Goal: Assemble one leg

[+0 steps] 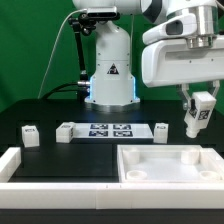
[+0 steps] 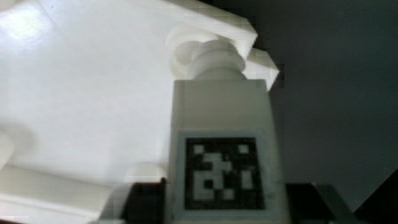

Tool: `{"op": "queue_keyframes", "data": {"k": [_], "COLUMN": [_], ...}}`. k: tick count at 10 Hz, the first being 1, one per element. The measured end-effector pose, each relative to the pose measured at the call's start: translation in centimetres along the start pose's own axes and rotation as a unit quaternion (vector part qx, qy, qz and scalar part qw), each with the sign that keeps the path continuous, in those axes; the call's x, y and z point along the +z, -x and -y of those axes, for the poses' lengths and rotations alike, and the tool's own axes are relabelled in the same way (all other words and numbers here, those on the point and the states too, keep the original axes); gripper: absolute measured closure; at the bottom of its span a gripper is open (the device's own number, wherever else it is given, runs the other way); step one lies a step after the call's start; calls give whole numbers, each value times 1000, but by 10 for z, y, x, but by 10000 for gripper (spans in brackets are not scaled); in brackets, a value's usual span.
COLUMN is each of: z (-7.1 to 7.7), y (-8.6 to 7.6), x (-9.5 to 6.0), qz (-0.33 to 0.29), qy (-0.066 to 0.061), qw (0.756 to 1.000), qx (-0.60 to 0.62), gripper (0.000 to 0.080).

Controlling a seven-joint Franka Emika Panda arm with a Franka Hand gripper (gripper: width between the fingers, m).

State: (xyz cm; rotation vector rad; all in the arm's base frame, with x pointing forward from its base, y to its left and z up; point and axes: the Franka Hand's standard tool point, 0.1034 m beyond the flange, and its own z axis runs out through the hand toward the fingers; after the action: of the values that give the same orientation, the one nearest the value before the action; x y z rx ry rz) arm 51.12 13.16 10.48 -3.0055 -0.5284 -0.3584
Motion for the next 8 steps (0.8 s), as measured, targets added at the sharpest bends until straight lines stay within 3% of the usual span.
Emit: {"op": "queue_keyframes", "data": {"k": [3, 6, 8], "z": [-10, -27, -32], "y": [-27, -58, -59], "x": [1, 15, 21], "qz": [-6, -23, -49], "qy": [0, -1, 5], "qw": [1000, 999, 998], "qx": [-15, -33, -40], "gripper": [509, 509, 509]}}
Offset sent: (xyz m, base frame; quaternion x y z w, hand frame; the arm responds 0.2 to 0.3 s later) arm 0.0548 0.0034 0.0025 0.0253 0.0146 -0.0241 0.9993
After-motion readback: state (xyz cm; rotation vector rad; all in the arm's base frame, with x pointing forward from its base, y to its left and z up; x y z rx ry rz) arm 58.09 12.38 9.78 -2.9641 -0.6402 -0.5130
